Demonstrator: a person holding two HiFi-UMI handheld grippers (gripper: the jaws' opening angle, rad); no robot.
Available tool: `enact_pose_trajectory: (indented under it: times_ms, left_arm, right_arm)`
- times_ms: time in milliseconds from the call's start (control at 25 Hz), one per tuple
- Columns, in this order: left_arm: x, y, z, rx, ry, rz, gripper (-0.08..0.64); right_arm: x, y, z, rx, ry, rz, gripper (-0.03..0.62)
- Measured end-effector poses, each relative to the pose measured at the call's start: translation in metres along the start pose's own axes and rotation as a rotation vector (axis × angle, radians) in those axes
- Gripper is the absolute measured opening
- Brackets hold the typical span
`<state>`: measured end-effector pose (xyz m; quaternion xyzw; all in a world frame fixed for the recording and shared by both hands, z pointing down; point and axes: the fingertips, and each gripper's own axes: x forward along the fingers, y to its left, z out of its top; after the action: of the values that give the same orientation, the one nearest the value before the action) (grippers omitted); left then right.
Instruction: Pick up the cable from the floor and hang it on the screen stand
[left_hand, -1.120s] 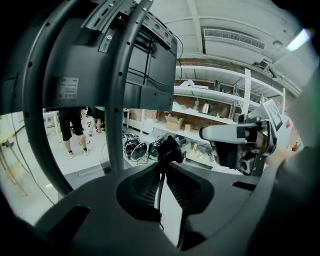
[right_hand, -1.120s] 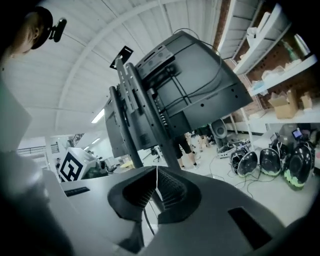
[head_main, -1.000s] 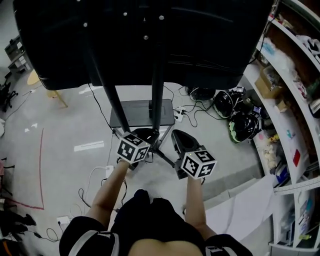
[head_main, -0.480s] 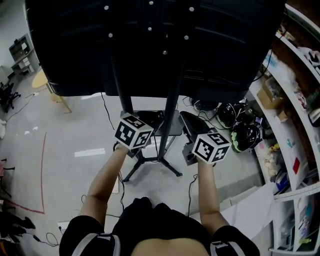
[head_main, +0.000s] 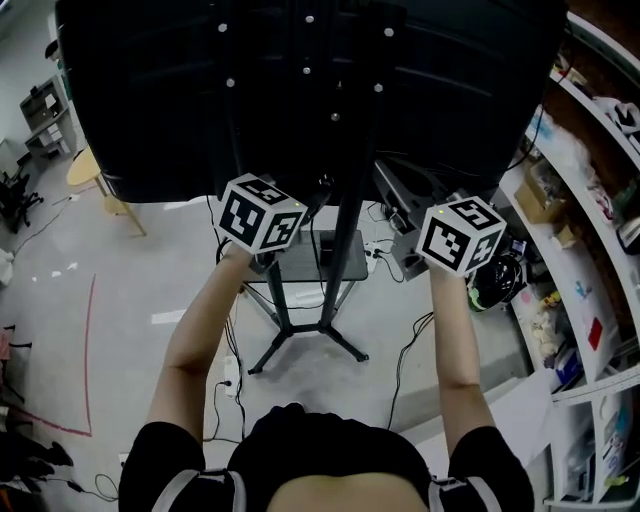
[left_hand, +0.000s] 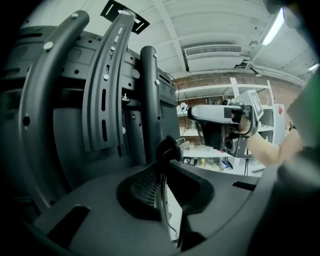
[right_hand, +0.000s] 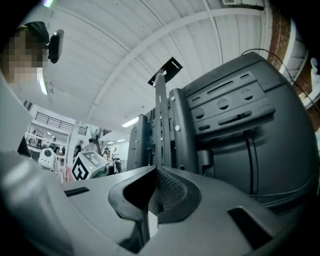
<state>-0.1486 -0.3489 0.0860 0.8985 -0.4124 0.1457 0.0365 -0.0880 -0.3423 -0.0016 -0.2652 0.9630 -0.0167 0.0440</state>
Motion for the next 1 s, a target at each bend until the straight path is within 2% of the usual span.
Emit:
enact_pose_trajectory:
  times_ms: [400, 600, 1000]
  left_arm:
    - [-0.014, 0.034, 0.107, 0.217, -0.05, 0.093, 0.047]
    - [-0.019, 0.044, 0.142, 0.277, -0.066, 0.117, 0.047]
    - [-0.026, 0.054, 0.216, 0.432, -0.054, 0.158, 0.048]
  right_arm:
    - [0.008, 0.006, 0.057, -0.129, -0.024, 0.066, 0.025]
    - [0.011, 0.005, 0.082, -0.182, -0.043, 0.071, 0.025]
    - [0.018, -0.002, 0.126, -0.183, -0.089, 0.077, 0.025]
